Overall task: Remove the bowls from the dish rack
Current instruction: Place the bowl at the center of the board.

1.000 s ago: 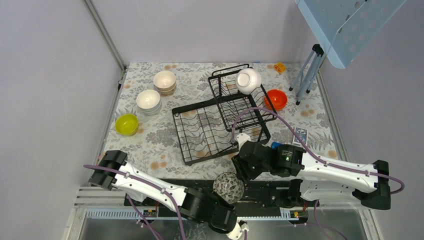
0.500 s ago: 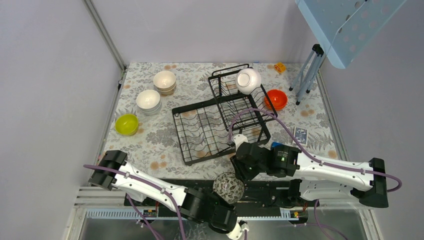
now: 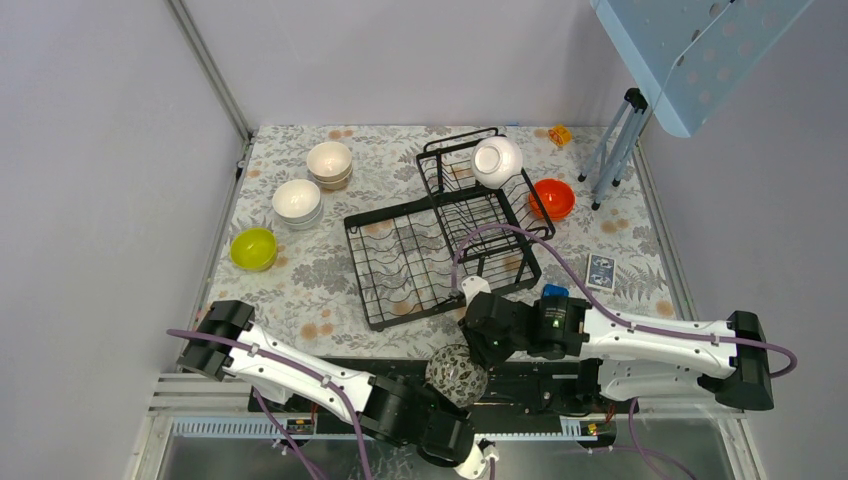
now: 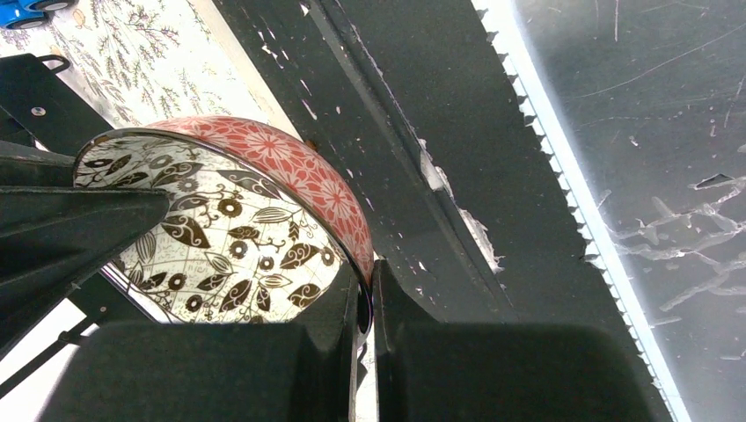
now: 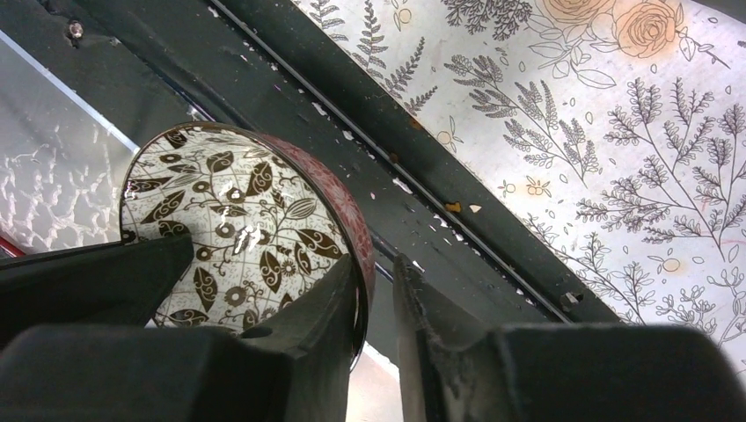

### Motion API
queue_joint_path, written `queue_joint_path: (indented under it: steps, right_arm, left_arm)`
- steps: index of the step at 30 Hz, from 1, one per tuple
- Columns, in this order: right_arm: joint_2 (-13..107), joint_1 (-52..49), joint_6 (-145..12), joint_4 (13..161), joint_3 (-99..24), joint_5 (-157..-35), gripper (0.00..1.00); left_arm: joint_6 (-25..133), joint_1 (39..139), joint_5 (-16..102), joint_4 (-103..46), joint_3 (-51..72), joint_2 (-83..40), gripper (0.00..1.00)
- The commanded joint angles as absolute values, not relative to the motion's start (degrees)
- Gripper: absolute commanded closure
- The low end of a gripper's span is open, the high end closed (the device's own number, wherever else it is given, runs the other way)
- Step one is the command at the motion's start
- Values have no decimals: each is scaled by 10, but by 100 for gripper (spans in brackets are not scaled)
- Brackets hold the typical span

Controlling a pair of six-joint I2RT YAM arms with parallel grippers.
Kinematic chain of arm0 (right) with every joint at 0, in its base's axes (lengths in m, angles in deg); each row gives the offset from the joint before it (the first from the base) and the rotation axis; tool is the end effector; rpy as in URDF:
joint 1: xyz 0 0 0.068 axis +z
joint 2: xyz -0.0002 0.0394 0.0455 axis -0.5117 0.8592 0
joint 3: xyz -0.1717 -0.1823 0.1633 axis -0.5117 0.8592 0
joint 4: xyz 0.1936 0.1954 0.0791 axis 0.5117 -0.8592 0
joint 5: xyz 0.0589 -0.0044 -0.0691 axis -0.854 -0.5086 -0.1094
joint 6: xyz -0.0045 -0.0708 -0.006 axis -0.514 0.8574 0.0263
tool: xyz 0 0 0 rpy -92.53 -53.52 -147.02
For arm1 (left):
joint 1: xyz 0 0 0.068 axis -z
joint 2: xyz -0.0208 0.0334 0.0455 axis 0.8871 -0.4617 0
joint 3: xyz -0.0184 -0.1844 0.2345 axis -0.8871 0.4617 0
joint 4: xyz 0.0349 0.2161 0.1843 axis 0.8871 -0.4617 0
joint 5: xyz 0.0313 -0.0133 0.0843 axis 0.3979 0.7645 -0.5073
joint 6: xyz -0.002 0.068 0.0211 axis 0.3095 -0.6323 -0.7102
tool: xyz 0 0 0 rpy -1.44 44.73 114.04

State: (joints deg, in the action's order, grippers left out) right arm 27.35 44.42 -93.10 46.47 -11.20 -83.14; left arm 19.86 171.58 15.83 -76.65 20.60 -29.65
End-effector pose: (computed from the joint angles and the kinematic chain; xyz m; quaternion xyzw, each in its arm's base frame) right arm 0.0659 0.2285 0.2649 -0.3256 0.8909 0.2286 0.2192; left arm -0.0839 -0.2999 0.2409 0.8698 0.4251 -0.0167 0.2500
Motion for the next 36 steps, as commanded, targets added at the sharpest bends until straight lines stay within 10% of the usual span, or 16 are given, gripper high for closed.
queue_joint_path:
  steps: [1, 9, 19, 36]
  right_arm:
    - [273, 452, -940, 474, -109, -824, 75]
    - [257, 455, -958, 475, -112, -814, 100]
    - [208, 455, -982, 463, -93, -760, 100]
    - [114, 455, -1038, 449, -34, -636, 100]
  left_arm:
    - [209, 1719, 140, -741, 192, -270, 100]
    - [222, 1719, 120, -733, 196, -274, 98]
    - [266, 1719, 64, -697, 200, -214, 2]
    - [572, 1695, -81, -473, 285, -46, 1]
